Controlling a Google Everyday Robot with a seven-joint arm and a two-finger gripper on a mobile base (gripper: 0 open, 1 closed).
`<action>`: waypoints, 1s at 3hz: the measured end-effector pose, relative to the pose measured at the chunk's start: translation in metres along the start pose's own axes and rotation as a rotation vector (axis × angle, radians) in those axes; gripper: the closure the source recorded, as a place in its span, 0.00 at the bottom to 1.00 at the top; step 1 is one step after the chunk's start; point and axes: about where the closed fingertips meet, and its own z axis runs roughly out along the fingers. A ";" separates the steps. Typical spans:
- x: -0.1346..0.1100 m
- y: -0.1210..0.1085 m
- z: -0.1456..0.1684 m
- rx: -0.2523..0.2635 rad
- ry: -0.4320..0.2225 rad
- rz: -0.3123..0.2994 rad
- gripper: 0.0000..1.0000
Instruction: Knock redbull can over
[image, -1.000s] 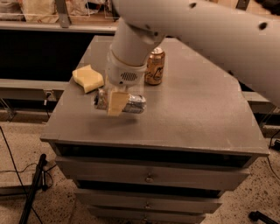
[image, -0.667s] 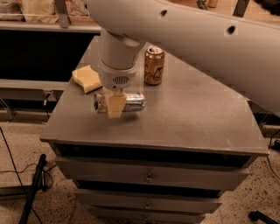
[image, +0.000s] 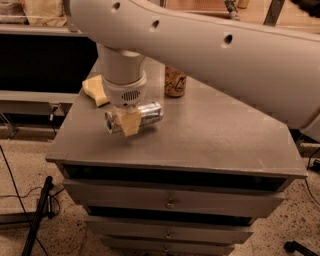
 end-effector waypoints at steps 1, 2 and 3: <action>0.001 0.004 0.004 -0.020 0.033 -0.030 0.14; 0.001 0.004 0.004 -0.017 0.033 -0.030 0.00; 0.001 0.004 0.004 -0.017 0.033 -0.030 0.00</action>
Offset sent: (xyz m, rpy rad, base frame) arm -0.0028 -0.0019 -0.0044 -0.0387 0.0024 0.0241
